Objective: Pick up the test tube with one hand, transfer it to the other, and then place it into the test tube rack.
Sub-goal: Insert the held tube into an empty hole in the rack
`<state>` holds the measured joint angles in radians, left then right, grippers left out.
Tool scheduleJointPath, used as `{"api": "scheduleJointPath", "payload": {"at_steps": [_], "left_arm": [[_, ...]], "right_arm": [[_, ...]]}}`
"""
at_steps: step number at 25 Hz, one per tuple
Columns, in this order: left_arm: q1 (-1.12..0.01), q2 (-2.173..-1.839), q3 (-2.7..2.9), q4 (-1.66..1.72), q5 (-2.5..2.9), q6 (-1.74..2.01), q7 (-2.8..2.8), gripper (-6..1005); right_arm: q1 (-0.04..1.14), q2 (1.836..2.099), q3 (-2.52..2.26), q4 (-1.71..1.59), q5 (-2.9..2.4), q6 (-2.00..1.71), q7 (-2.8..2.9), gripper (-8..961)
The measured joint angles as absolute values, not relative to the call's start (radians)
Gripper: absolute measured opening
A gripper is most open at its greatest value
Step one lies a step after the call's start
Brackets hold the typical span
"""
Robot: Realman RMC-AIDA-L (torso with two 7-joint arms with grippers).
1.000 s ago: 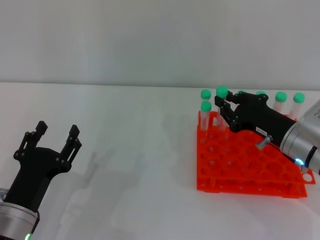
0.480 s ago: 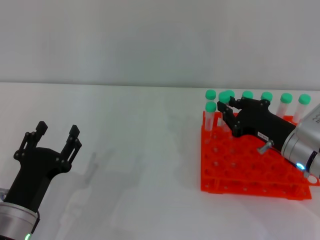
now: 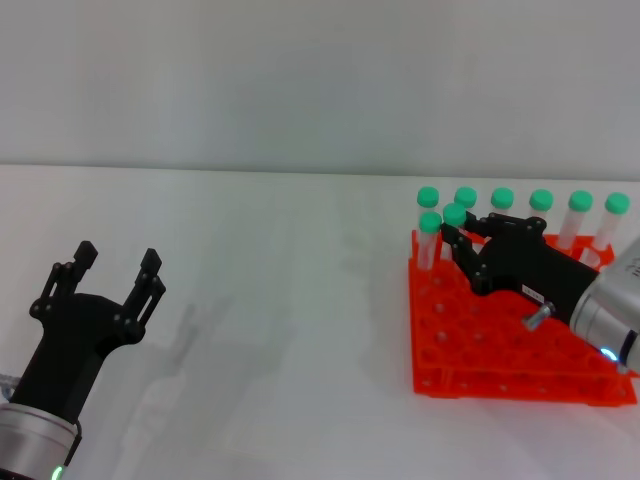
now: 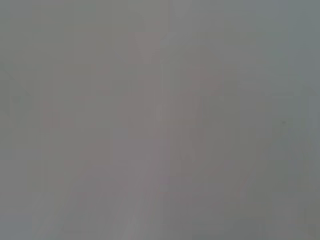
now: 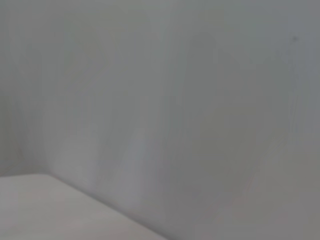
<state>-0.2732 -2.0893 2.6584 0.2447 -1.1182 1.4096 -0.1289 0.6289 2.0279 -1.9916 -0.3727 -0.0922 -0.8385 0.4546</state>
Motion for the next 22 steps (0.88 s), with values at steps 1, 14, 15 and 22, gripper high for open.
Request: {"api": "scheduleJointPath", "payload": {"at_steps": [1, 14, 15, 22], "left_arm": [[-0.273, -2.089, 2.658, 0.245, -1.118, 1.41, -0.129, 759], [-0.279, -2.089, 2.658, 0.244, -1.12, 1.413, -0.129, 759], [-0.279, -2.089, 2.658, 0.243, -1.12, 1.413, -0.129, 759], [-0.279, -2.089, 2.658, 0.241, -1.12, 1.41, -0.129, 760]], "right_arm": [[0.622, 2.028, -1.988, -0.373, -0.092, -0.849, 0.453, 316], [0.617, 2.028, -1.968, -0.375, -0.091, -0.805, 0.457, 405], [0.614, 2.028, -1.968, -0.375, -0.091, -0.805, 0.458, 446], [0.576, 2.027, -1.955, -0.401, -0.091, -0.81, 0.456, 721]]}}
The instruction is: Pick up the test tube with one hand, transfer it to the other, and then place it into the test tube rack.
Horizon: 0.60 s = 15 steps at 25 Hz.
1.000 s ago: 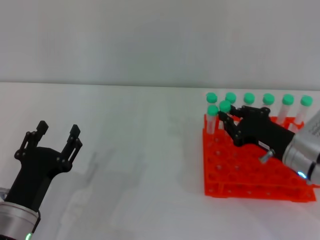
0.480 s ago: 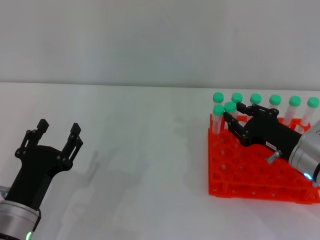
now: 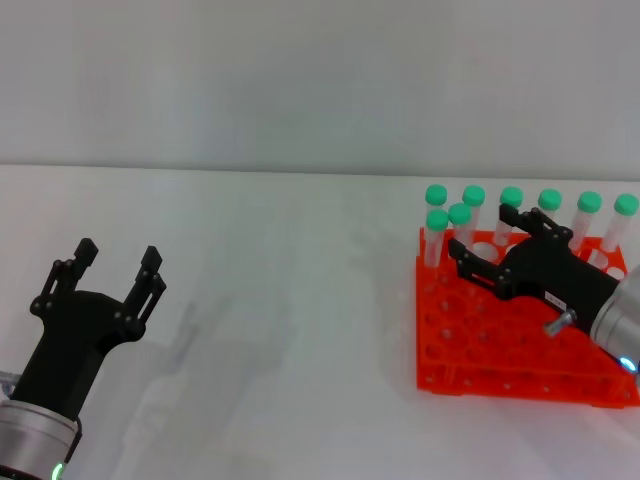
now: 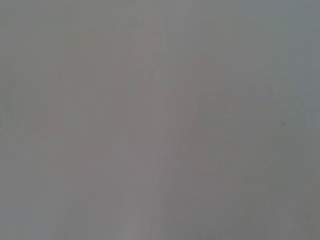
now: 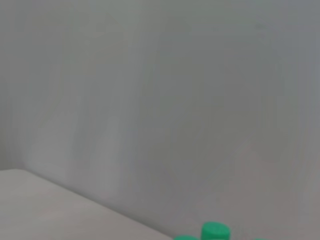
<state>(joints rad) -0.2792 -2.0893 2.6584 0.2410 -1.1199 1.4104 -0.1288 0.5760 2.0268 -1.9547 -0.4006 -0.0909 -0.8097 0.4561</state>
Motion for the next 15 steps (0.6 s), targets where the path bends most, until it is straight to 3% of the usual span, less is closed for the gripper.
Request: {"api": "scheduleJointPath", "payload": {"at_steps": [2, 15], "left_arm": [[-0.279, -2.089, 2.658, 0.241, -1.12, 1.41, -0.129, 760], [-0.278, -2.089, 2.658, 0.241, -1.134, 1.41, -0.129, 760]], "right_arm": [[0.562, 2.025, -1.95, -0.411, -0.091, -0.812, 0.455, 797], [0.392, 2.014, -1.867, -0.408, -0.092, -1.102, 0.441, 873]]}}
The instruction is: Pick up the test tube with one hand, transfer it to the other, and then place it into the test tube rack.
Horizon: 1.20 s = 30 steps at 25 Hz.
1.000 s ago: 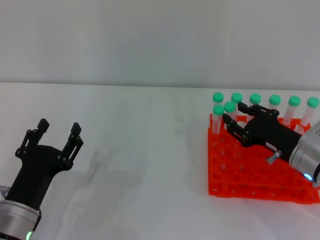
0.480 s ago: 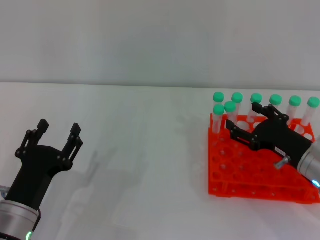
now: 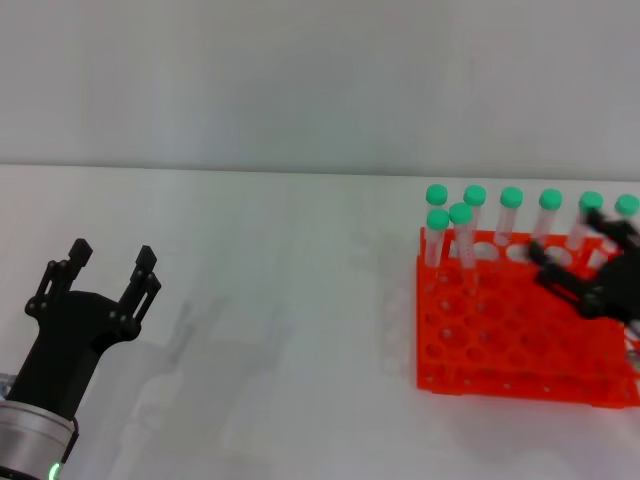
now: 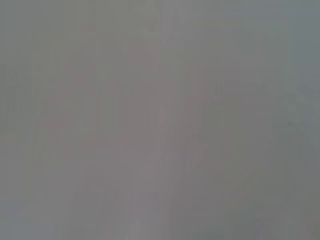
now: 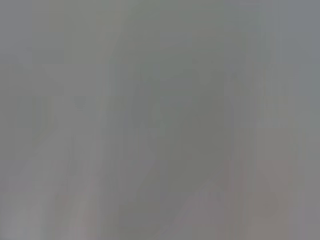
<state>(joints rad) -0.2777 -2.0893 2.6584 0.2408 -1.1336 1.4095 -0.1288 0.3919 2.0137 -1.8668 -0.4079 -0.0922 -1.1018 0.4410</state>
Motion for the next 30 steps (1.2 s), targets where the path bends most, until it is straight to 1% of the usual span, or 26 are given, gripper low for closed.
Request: {"api": "scheduleJointPath", "payload": {"at_steps": [3, 4, 12, 30], "left_arm": [[-0.278, -2.089, 2.658, 0.239, -1.134, 1.409, -0.129, 760], [-0.278, -2.089, 2.658, 0.238, -1.135, 1.409, -0.129, 760], [-0.279, -2.09, 2.658, 0.232, -1.165, 1.383, -0.148, 759], [-0.3, -2.088, 2.658, 0.215, -1.182, 1.36, -0.205, 760]], "right_arm": [[0.357, 2.018, -1.788, -0.37, -0.081, -1.174, 0.387, 873], [0.344, 2.022, -1.73, -0.309, -0.027, -1.216, 0.358, 873], [0.34, 2.018, -1.708, -0.169, 0.208, -1.236, 0.351, 873], [0.345, 2.023, -1.717, -0.158, 0.225, -1.228, 0.352, 873]]}}
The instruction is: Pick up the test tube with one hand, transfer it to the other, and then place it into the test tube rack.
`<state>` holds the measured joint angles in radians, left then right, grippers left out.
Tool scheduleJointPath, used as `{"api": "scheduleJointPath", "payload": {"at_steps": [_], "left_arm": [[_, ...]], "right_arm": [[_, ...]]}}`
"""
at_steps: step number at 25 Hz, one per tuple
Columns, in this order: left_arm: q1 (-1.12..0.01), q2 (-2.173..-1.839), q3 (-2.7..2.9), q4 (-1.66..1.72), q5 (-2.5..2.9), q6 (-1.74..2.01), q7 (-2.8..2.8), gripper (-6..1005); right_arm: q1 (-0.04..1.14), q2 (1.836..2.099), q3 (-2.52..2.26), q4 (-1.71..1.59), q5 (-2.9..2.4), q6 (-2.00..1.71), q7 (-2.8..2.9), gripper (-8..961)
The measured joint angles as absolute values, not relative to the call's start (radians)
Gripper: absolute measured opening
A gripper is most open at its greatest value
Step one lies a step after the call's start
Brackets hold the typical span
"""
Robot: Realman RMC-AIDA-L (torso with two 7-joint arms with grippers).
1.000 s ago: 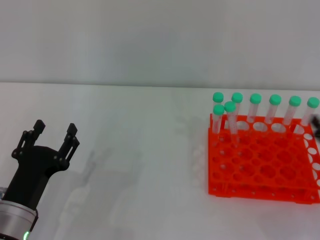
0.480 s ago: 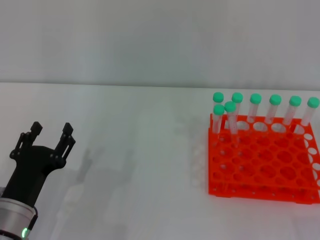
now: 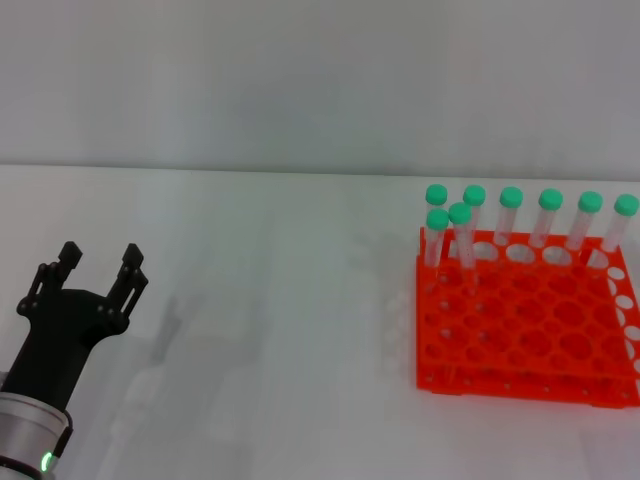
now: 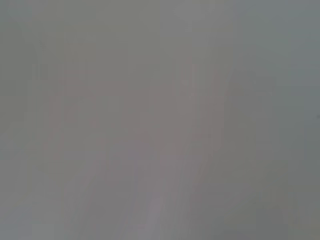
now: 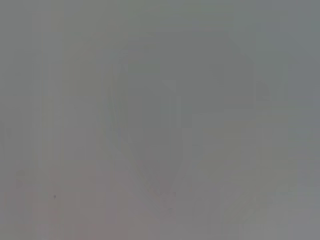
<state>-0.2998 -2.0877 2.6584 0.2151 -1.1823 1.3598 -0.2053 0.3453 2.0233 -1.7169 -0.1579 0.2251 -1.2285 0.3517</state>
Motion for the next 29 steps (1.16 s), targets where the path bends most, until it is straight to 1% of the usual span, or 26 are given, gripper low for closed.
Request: {"api": "scheduleJointPath", "payload": {"at_steps": [17, 23, 29], "left_arm": [[-0.297, -2.086, 2.658, 0.215, -1.194, 1.359, -0.206, 759], [-0.257, -2.094, 2.656, 0.235, -1.339, 1.367, -0.206, 759], [-0.232, -2.093, 2.639, 0.241, -1.378, 1.368, -0.206, 759]], "right_arm": [[0.341, 2.027, -1.729, -0.156, 0.222, -1.227, 0.357, 873], [0.34, 2.028, -1.73, -0.156, 0.221, -1.227, 0.357, 873], [0.339, 2.028, -1.73, -0.16, 0.22, -1.227, 0.357, 873]]}}
